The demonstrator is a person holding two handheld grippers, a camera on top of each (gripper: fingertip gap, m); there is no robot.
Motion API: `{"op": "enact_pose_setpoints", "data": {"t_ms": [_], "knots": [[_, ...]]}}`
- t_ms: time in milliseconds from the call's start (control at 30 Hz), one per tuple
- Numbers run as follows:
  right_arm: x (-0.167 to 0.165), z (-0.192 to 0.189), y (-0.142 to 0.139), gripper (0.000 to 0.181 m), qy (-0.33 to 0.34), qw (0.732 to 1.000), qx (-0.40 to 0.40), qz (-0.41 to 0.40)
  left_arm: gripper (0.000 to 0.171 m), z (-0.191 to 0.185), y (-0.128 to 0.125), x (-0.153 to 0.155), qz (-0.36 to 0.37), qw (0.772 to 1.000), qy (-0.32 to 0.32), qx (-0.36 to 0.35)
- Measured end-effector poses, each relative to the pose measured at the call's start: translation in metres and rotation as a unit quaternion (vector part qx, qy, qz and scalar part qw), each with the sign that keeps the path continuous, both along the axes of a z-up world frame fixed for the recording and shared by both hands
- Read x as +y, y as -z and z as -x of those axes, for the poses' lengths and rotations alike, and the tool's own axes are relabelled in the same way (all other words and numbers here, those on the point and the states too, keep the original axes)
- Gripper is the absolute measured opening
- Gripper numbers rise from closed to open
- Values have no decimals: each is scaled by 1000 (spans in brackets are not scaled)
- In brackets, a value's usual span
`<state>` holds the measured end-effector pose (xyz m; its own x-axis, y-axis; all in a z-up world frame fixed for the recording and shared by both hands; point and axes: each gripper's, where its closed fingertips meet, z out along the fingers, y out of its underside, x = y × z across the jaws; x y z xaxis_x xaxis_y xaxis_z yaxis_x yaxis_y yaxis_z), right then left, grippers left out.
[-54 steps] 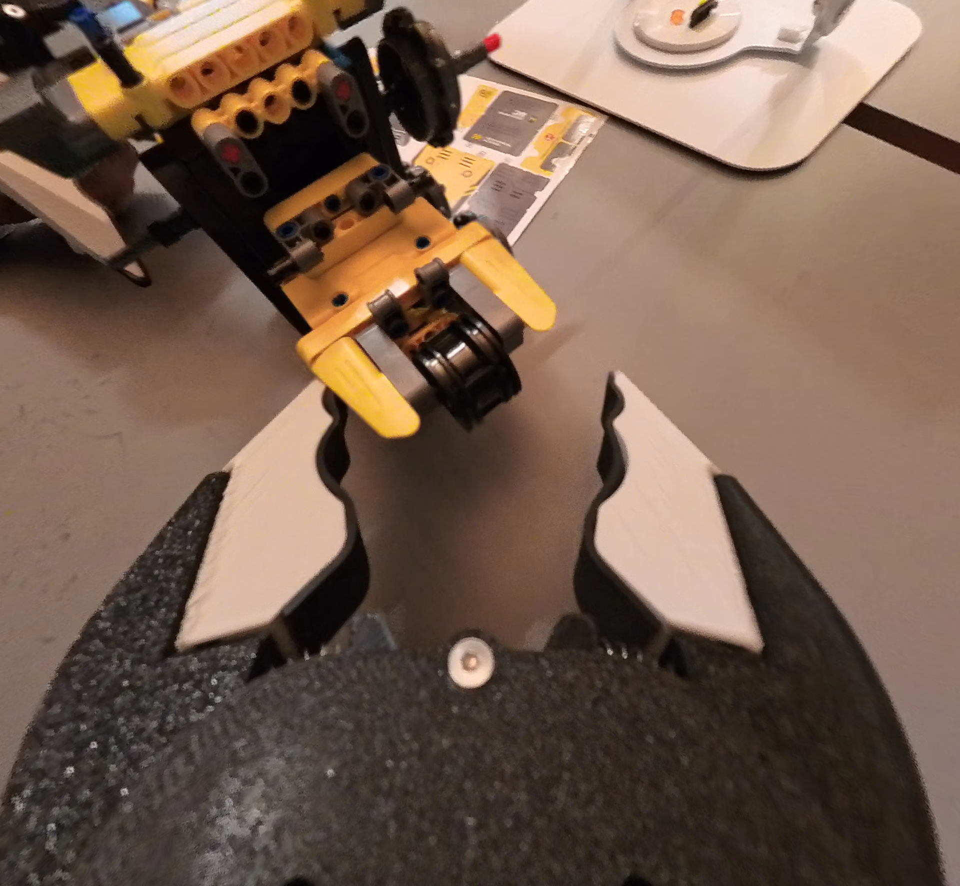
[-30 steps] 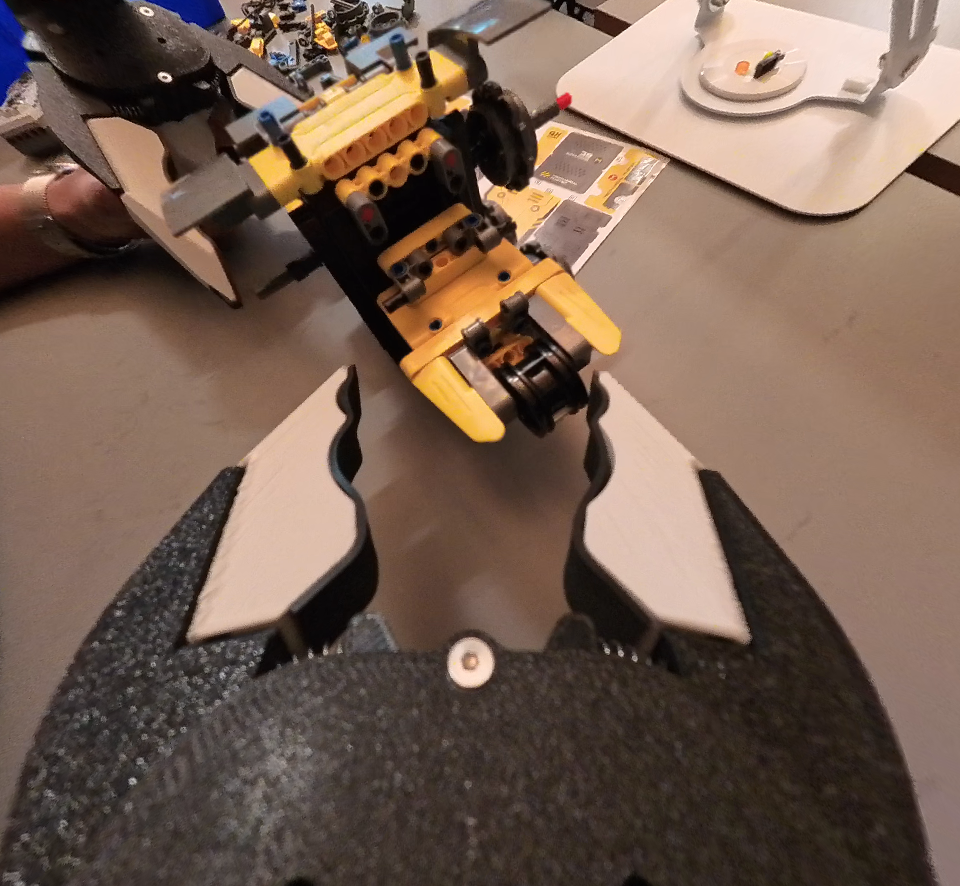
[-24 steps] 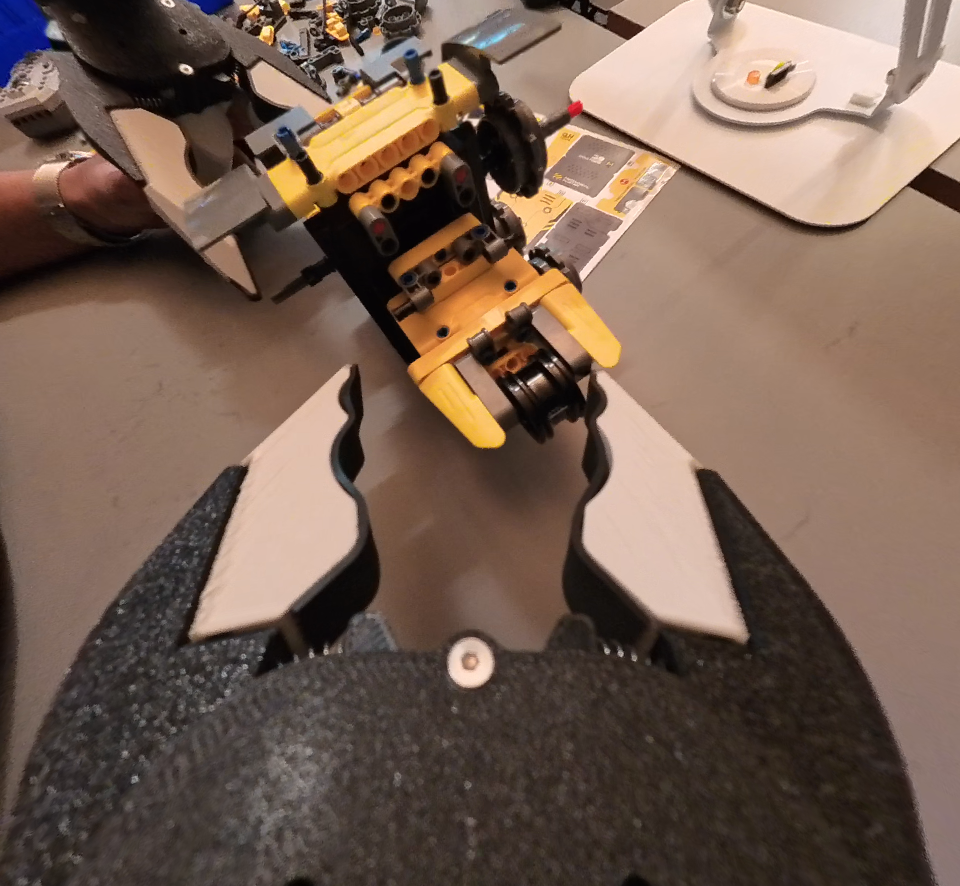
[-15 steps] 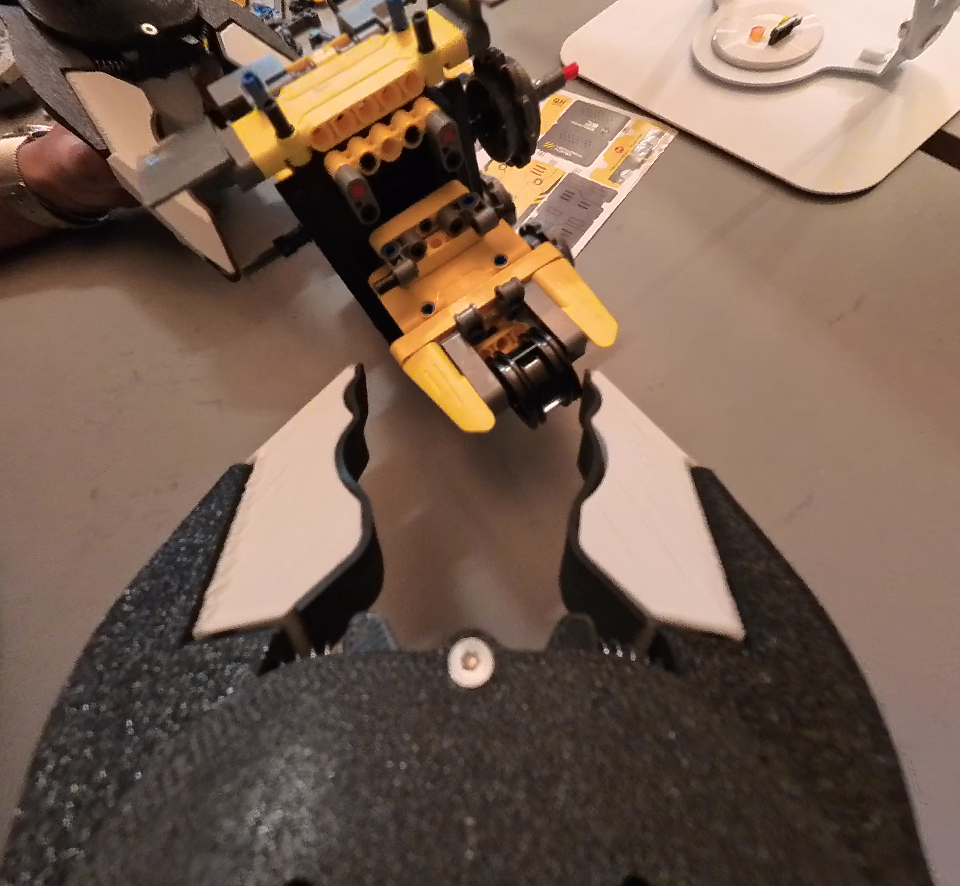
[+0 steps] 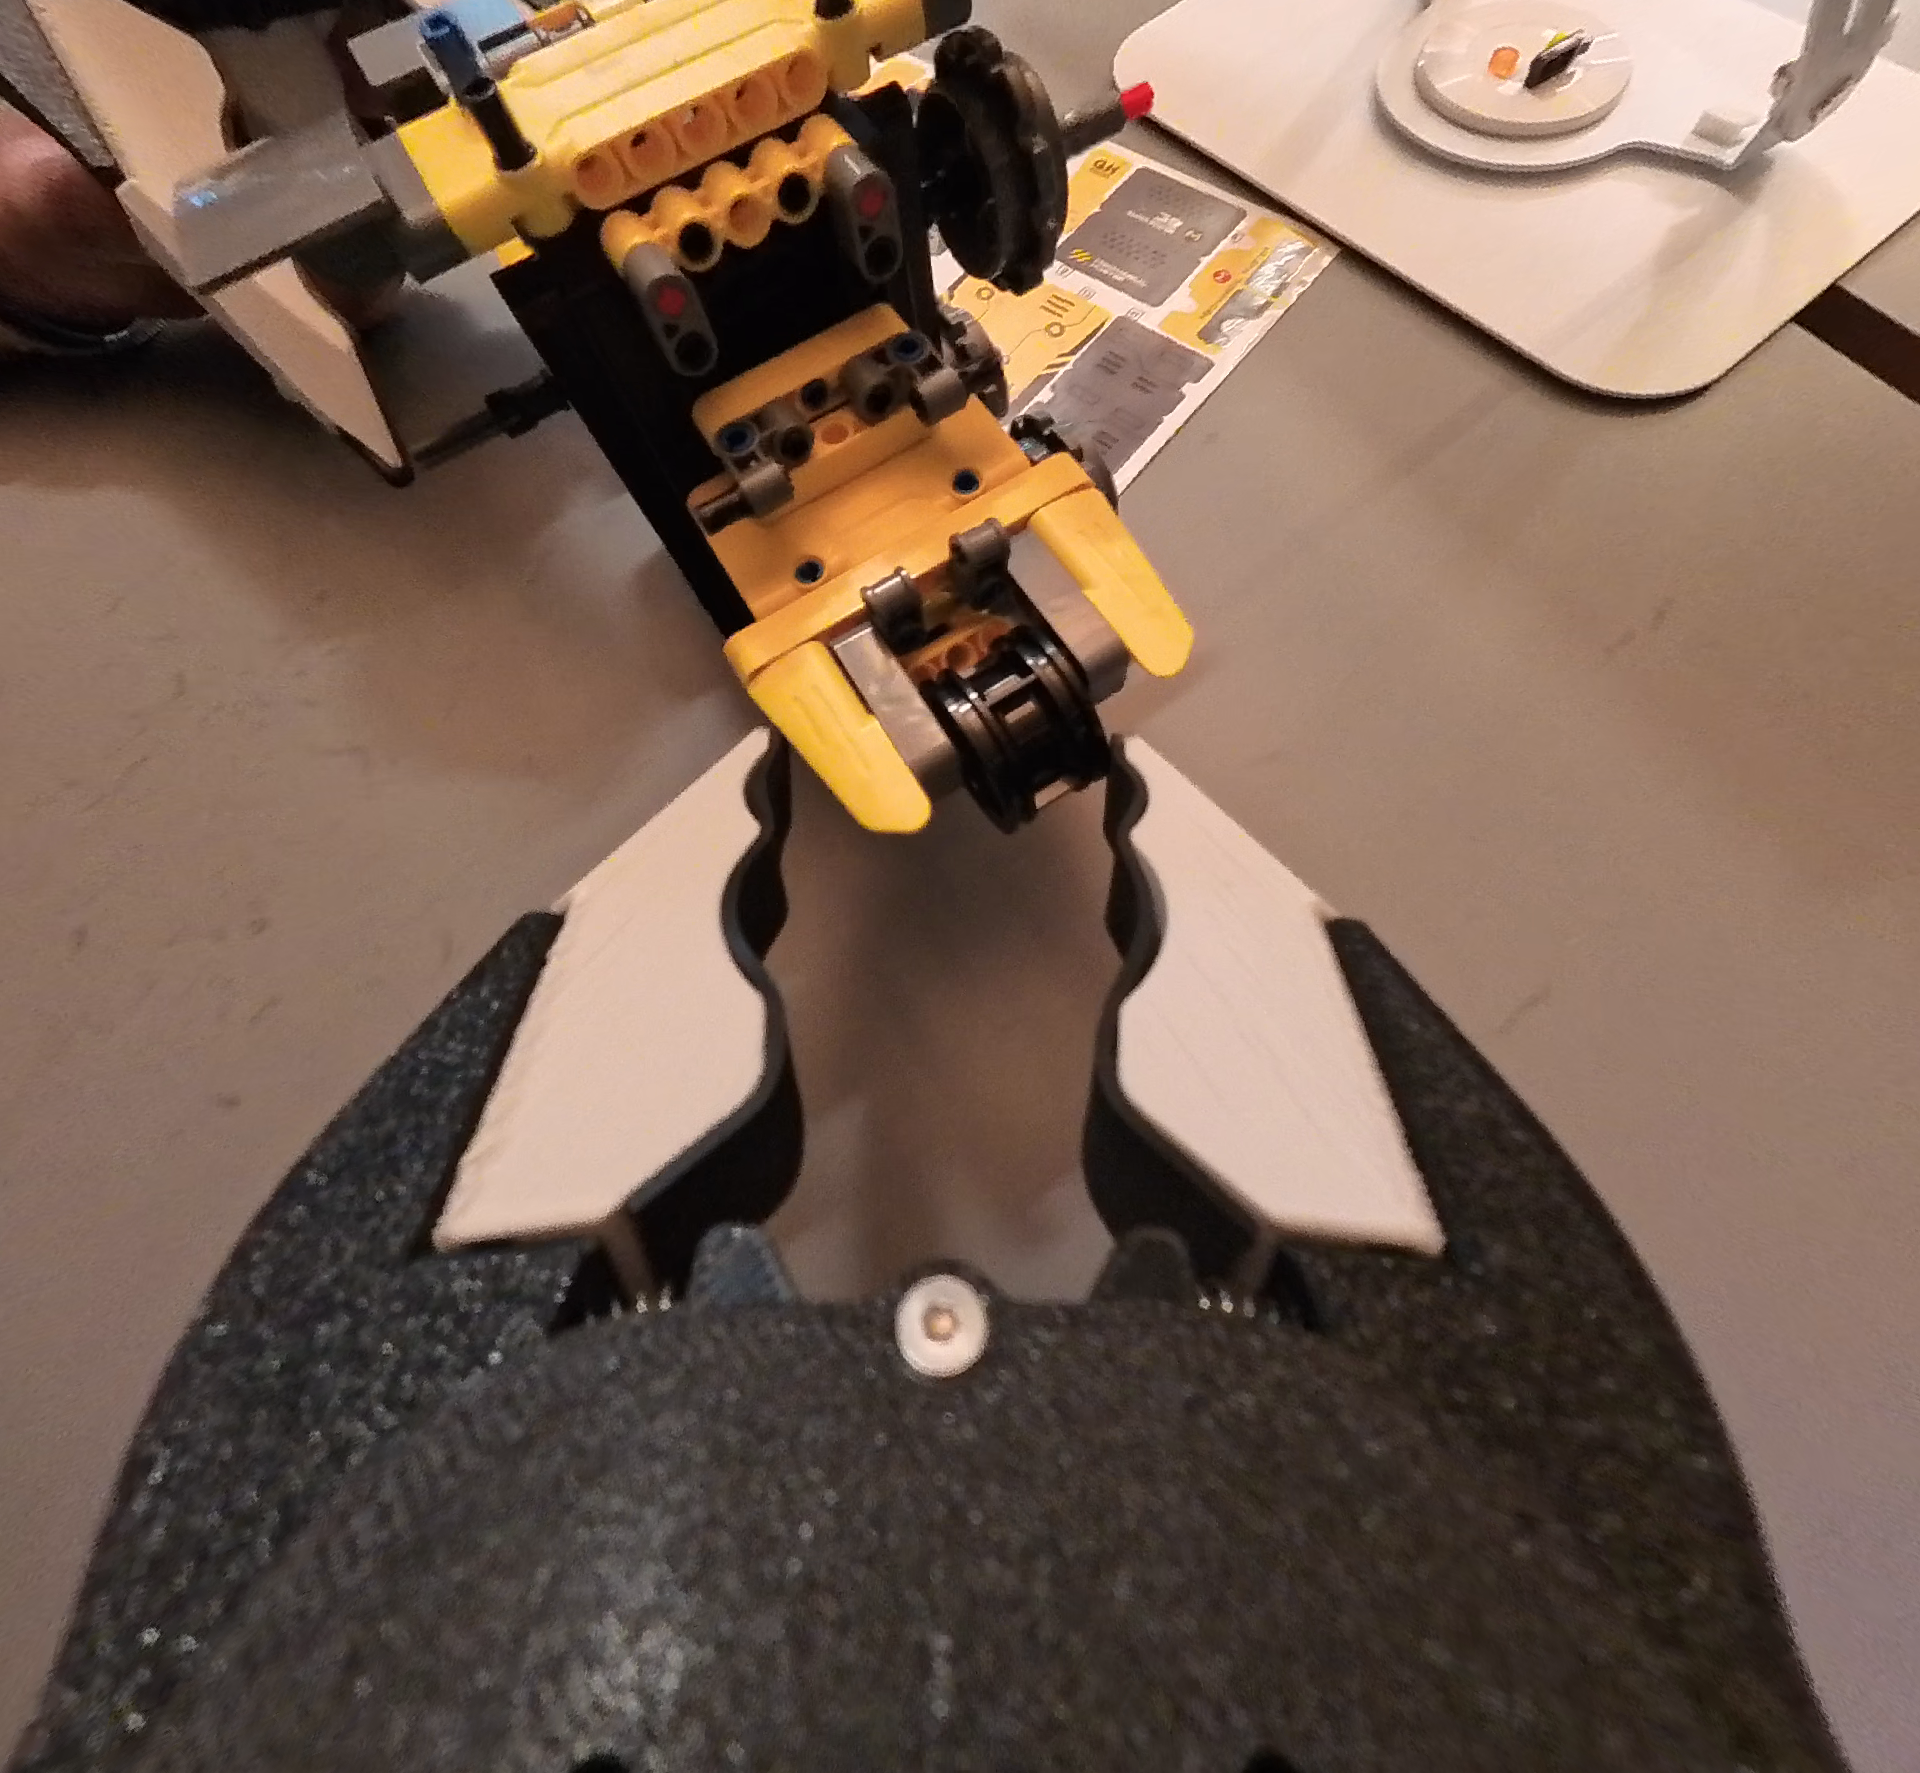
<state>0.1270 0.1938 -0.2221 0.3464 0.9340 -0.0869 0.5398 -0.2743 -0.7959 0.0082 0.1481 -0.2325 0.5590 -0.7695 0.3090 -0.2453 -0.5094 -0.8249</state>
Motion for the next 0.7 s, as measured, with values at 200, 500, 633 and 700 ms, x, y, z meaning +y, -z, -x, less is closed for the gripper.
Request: {"op": "enact_pose_setpoints", "data": {"t_ms": [200, 500, 633, 700], "knots": [[-8, 1, -2, 57, -7, 1000, -5, 18, 108, 2, -1, 2, 7, 1000, -7, -9], [-10, 1, 0, 57, -11, 999, -1, 35, 101, -1, 5, -3, 41, 999, 7, -12], [-10, 1, 0, 57, -12, 999, 2, 42, 104, -1, 7, -3, 28, 1000, 5, 5], [-10, 1, 0, 57, -11, 999, 1, 39, 103, 0, 7, -5, 27, 1000, 10, 11]]}}
